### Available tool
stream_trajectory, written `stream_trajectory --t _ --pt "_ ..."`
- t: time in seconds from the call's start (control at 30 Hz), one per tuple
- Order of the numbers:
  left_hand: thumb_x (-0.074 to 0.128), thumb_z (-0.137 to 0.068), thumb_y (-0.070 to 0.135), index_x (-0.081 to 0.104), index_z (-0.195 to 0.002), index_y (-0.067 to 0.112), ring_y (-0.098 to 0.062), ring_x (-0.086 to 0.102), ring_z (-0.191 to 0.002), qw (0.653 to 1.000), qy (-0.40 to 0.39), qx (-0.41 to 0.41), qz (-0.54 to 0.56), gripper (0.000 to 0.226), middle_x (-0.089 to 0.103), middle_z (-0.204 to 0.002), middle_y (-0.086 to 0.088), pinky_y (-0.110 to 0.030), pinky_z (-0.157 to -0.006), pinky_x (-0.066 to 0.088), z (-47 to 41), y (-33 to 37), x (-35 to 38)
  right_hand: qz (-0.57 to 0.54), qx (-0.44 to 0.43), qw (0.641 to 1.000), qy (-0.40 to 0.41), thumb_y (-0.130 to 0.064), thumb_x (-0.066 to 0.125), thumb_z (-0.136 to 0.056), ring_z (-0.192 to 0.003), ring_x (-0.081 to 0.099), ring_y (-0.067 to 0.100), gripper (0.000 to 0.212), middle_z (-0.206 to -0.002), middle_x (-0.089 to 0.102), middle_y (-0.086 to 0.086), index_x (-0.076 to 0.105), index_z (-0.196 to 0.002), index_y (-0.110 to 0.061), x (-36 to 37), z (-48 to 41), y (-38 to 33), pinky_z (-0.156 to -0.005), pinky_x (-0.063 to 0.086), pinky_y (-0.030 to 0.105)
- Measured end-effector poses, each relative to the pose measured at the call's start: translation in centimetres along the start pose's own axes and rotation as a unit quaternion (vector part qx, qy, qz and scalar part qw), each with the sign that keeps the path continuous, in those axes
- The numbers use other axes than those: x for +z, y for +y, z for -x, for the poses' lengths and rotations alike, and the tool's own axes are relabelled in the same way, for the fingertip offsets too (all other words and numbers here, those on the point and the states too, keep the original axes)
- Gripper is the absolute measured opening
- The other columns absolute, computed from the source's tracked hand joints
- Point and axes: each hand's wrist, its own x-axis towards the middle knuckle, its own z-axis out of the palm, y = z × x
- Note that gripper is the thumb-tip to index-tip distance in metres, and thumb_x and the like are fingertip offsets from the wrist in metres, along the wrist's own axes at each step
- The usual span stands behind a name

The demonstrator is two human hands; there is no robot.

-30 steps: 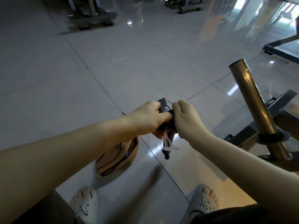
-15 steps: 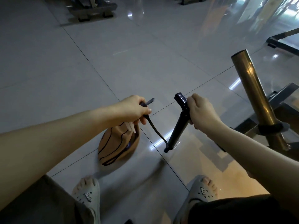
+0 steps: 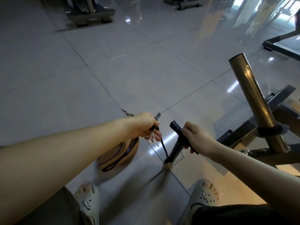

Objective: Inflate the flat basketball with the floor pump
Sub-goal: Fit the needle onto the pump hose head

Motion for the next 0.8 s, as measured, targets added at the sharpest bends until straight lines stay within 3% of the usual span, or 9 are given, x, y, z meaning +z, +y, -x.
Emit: stream_trajectory --t 0.17,0.33,0.43,0.53,0.7,0.8 --pt "0.043 -0.104 0.003 0.049 -0.123 0.009 -0.036 0.074 -0.088 0.998 -0.042 0.027 -0.039 0.021 0.071 -0.102 -0.027 -0.04 -0.075 0.061 -0.1 -0.9 0.3 -0.001 0.013 0.999 -0.047 -0.028 0.04 -0.101 -0.082 0.067 0.043 0.024 -0.092 0.068 0.023 0.052 -0.1 -0.007 0.4 -0.2 1.7 -0.064 0.056 0.053" --pt "0.049 -0.104 0.009 0.051 -0.126 0.01 -0.031 0.07 -0.077 0.991 -0.013 0.06 -0.119 0.023 0.071 -0.089 -0.016 -0.044 -0.073 0.058 -0.5 -3.3 0.6 -0.006 0.027 0.997 -0.071 -0.026 0.043 -0.102 -0.085 0.069 0.04 0.023 -0.097 0.067 0.023 0.053 -0.101 -0.006 -0.1 0.0 2.1 -0.072 0.059 0.052" --pt "0.057 -0.099 0.013 0.055 -0.119 0.013 -0.024 0.07 -0.068 0.983 0.052 0.071 -0.163 0.02 0.071 -0.089 -0.014 -0.035 -0.059 0.06 -1.0 -3.1 0.7 0.049 -0.005 0.996 -0.07 -0.027 0.042 -0.103 -0.08 0.07 0.034 0.023 -0.094 0.067 0.02 0.052 -0.1 -0.006 -0.5 0.1 2.1 -0.075 0.057 0.053" --pt "0.062 -0.095 0.015 0.061 -0.109 0.014 -0.021 0.07 -0.064 0.966 0.11 0.094 -0.213 0.014 0.072 -0.087 -0.011 -0.032 -0.062 0.059 -1.3 -2.6 0.8 0.101 -0.03 0.992 -0.066 -0.027 0.042 -0.103 -0.075 0.071 0.028 0.022 -0.102 0.057 0.013 0.053 -0.099 -0.008 -0.5 0.2 1.7 -0.071 0.058 0.049" --pt "0.06 -0.089 0.009 0.062 -0.1 0.016 -0.023 0.073 -0.08 0.96 0.11 0.112 -0.233 0.013 0.073 -0.094 -0.011 -0.04 -0.076 0.061 -2.0 -1.9 1.6 0.174 -0.024 0.983 -0.054 -0.026 0.044 -0.101 -0.083 0.066 0.03 0.021 -0.108 0.048 0.012 0.055 -0.09 -0.012 -0.5 -0.5 1.8 -0.073 0.059 0.046" --pt "0.067 -0.088 0.015 0.066 -0.102 0.014 -0.023 0.071 -0.086 0.951 0.111 0.127 -0.258 0.014 0.074 -0.095 -0.01 -0.031 -0.071 0.055 -1.6 -0.8 1.7 0.218 -0.019 0.975 -0.046 -0.021 0.043 -0.1 -0.097 0.054 0.022 0.022 -0.103 0.053 0.017 0.056 -0.088 -0.008 -0.6 -1.0 1.4 -0.08 0.055 0.05"
